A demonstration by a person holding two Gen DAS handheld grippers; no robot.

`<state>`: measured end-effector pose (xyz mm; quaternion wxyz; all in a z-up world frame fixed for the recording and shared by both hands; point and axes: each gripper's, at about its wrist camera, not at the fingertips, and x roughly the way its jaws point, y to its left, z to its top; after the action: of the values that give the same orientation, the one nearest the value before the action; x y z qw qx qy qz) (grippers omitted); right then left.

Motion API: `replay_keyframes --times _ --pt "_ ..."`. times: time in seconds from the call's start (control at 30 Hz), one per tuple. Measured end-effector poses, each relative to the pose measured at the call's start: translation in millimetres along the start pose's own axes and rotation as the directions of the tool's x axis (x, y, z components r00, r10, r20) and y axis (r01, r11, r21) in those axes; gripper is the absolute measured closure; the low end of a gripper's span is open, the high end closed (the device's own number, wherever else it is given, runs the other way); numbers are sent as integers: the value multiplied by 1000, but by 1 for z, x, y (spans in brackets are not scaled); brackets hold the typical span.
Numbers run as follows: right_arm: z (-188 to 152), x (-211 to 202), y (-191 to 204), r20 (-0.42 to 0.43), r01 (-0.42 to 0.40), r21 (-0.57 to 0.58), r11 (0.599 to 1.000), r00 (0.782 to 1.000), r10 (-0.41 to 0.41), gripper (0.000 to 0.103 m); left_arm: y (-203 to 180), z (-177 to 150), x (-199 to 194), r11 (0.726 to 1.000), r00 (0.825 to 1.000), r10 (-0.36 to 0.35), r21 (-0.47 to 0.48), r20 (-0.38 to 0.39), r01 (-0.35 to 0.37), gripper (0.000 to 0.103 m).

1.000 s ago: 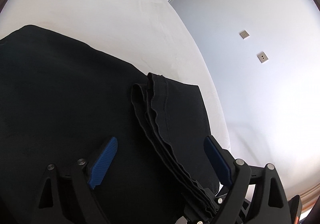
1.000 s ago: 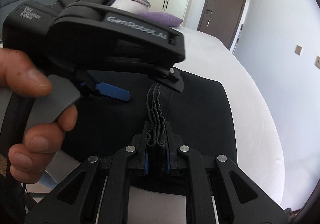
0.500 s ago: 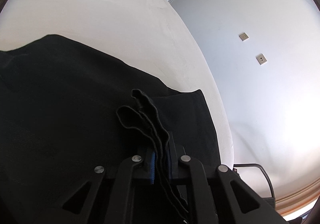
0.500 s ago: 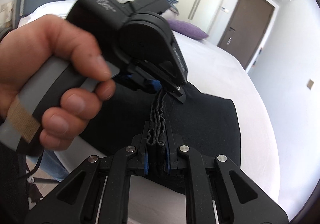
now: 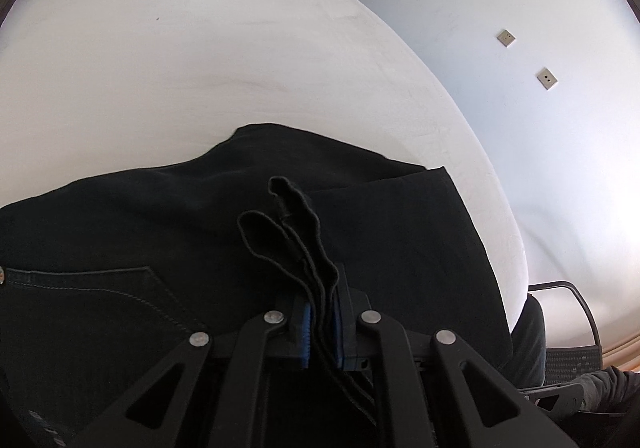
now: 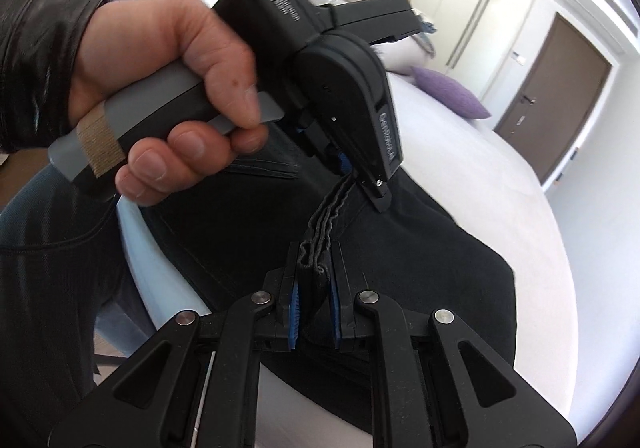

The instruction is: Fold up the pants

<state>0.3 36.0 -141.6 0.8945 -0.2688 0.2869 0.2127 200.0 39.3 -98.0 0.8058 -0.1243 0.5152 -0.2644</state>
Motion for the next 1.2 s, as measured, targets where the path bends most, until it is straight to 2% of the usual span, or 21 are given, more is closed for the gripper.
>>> replay_keyframes --times 0.27,0.4,0.5,0.53,0.6,0.63,0.67,0.73,0.8,0.83,0.9,0.93,0.97,1.0,1.03,1.13,1.2 --pt "-6 9 18 -41 -84 -5 996 996 84 92 28 -14 -3 1000 1000 25 -16 -5 -25 94" --pt "-10 9 -4 -49 -113 19 993 992 114 90 32 -15 -1 999 999 39 -11 0 -39 89" --pt "-15 21 -15 -73 -168 61 984 982 172 85 29 -14 -3 997 997 75 -14 16 -74 82" --pt "-18 18 -19 -74 -194 80 978 977 200 81 29 -16 -7 995 994 103 -13 26 -102 74" --pt "-25 4 -39 -57 -285 145 948 954 296 76 18 -16 -16 977 975 211 13 67 -212 61" --pt "-31 -4 -50 -45 -338 197 920 935 352 71 12 -18 -21 958 955 280 31 94 -284 59" --pt "-38 -12 -63 -31 -380 250 891 916 400 60 5 -20 -26 932 928 353 45 119 -360 59" --pt "-50 -26 -95 29 -456 355 816 878 478 49 -12 -29 -34 889 885 433 79 172 -450 59" --pt "-60 -38 -135 94 -498 476 725 848 522 49 -32 -40 -35 853 853 474 126 219 -506 59" --pt "-67 -38 -159 126 -516 534 669 832 541 49 -44 -48 -31 825 833 500 161 238 -541 59" --pt "-85 -35 -212 200 -530 633 564 816 542 49 -60 -60 -18 780 807 534 220 252 -585 59" --pt "-95 -30 -238 214 -519 674 525 818 533 50 -67 -65 -8 763 802 545 252 244 -595 59" --pt "-107 -23 -261 217 -498 720 482 823 525 55 -70 -71 3 752 802 553 280 225 -597 60" --pt "-118 -16 -282 220 -484 757 439 821 526 64 -72 -74 13 743 799 562 297 212 -601 63" --pt "-129 -4 -303 225 -473 793 384 813 537 75 -73 -78 20 724 786 577 305 224 -619 63" --pt "-144 25 -351 258 -451 855 255 797 546 77 -69 -83 29 705 769 593 307 239 -639 63" --pt "-155 48 -366 296 -453 878 153 766 571 77 -69 -81 33 697 763 601 310 238 -646 63"
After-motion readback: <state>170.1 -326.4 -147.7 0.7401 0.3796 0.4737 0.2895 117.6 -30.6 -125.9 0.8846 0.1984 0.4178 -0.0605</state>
